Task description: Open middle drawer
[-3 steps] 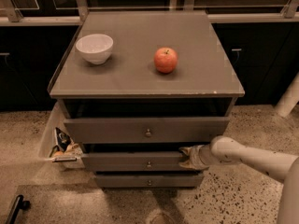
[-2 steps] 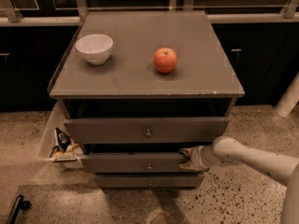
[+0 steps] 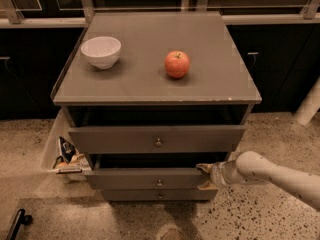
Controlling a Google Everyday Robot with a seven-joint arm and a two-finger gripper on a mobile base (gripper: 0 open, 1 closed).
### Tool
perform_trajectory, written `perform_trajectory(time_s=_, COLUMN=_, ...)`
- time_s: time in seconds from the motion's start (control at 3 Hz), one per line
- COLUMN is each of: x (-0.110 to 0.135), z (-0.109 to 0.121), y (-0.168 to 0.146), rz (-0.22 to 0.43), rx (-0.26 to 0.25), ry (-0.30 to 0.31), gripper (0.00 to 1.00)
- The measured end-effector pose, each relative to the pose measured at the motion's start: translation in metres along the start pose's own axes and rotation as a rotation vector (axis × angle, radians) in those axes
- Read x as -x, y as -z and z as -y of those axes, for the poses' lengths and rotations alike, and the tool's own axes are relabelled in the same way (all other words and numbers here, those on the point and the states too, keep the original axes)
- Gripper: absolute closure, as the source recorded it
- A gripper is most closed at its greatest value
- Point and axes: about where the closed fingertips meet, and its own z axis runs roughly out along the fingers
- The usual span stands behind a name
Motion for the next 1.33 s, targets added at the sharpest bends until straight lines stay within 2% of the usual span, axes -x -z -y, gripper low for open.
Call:
perform_trajectory(time_s=0.67, x=-0.001, z=-0.061, y=0.039, rz=0.029, rx=0.020, ry=0.008, gripper=1.00)
perform_trajectory(time_s=1.0, x=-0.002, z=-0.065, y=0.040, rz=0.029, rx=0.020, ry=0.004, gripper=0.00)
perform_trajectory(time_s=1.33, x=-0.002, z=-0.065, y=0.040, rz=0.029, rx=0.020, ry=0.004, gripper=0.00)
